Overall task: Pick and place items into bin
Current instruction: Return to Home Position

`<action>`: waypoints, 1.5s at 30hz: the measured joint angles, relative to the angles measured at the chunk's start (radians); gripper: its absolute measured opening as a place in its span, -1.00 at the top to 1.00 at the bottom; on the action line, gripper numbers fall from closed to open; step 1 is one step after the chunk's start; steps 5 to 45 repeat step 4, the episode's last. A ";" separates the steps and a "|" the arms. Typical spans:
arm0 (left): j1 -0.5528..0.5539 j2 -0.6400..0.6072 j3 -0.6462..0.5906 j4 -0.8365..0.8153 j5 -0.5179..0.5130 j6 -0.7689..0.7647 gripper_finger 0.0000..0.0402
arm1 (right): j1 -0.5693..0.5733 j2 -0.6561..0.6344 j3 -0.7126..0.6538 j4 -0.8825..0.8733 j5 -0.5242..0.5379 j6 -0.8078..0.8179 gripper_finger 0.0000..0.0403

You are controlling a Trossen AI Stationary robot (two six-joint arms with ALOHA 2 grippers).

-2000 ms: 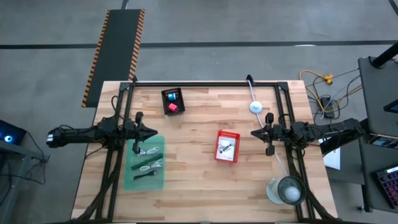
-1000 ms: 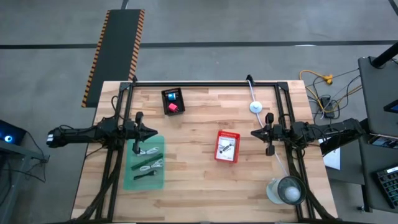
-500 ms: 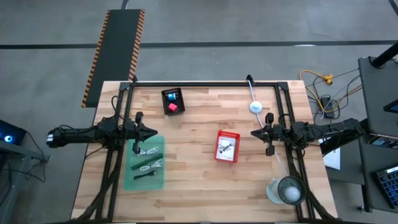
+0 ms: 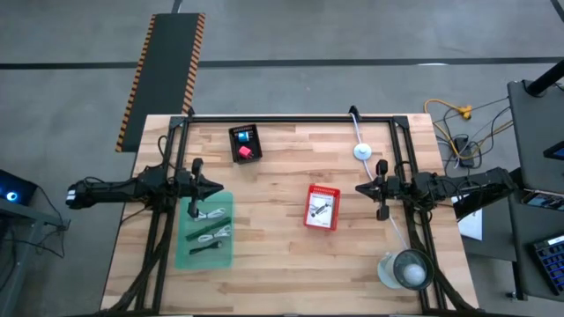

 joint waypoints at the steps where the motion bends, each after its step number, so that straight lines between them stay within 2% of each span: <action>1: 0.000 0.000 0.000 0.000 0.000 0.000 0.99 | 0.000 0.000 0.000 0.000 0.000 -0.001 0.96; 45: 0.000 0.000 0.000 0.000 0.000 0.000 0.99 | 0.000 0.000 0.000 0.000 0.000 0.000 0.96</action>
